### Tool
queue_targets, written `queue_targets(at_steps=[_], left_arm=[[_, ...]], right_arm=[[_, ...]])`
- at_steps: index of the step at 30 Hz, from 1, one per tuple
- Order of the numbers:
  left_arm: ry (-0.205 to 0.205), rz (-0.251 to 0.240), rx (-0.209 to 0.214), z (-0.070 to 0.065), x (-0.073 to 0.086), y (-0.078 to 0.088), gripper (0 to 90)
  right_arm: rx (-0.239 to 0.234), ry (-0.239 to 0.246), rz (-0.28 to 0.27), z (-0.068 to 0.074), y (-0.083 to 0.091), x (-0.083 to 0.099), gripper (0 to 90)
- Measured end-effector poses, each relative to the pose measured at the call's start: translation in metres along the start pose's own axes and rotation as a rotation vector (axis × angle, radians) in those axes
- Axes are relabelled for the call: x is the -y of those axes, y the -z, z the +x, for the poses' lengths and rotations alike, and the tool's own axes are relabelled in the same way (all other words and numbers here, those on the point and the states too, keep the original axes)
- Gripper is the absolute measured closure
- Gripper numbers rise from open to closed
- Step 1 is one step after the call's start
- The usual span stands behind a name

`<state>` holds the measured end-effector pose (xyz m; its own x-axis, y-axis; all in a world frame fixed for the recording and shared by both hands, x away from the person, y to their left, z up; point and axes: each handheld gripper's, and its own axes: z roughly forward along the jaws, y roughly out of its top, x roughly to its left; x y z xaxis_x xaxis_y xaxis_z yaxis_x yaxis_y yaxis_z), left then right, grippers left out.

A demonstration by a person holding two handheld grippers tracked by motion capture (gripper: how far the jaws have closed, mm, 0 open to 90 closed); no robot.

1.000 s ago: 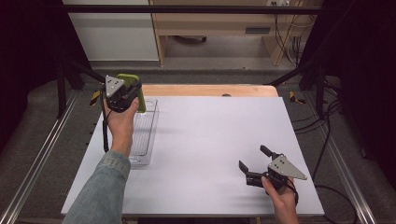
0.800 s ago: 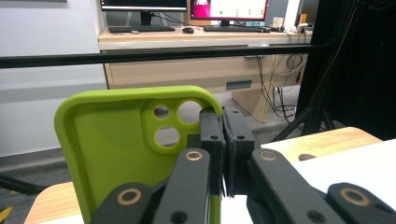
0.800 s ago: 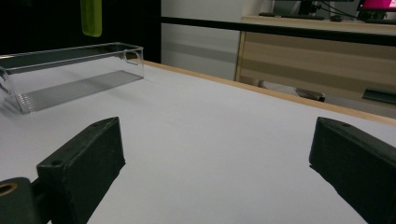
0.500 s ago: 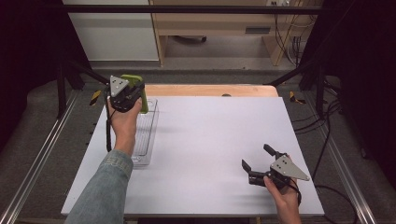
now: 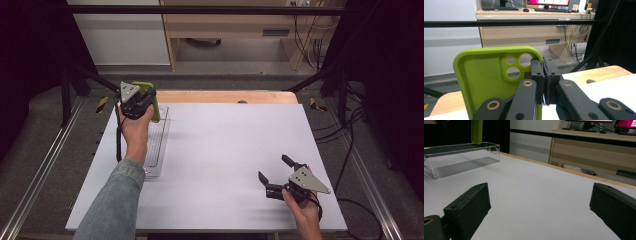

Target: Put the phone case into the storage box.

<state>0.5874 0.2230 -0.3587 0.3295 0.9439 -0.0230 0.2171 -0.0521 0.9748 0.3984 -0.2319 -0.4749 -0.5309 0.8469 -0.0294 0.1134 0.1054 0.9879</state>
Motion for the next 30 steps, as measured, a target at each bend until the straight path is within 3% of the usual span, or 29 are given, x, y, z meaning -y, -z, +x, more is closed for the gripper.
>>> queue_targets(at_steps=[5,15,30], left_arm=[[0.028,0.001,-0.003,0.003,0.005,-0.006,87.6],[0.045,0.023,-0.012,0.003,0.017,-0.014,87.6],[0.039,0.035,-0.014,0.006,0.022,-0.018,87.6]], right_arm=[[-0.002,0.002,0.0,0.0,0.0,0.0,3.2],[-0.006,-0.002,-0.001,0.0,0.0,0.0,3.3],[-0.01,-0.007,0.004,0.0,0.0,0.0,3.3]])
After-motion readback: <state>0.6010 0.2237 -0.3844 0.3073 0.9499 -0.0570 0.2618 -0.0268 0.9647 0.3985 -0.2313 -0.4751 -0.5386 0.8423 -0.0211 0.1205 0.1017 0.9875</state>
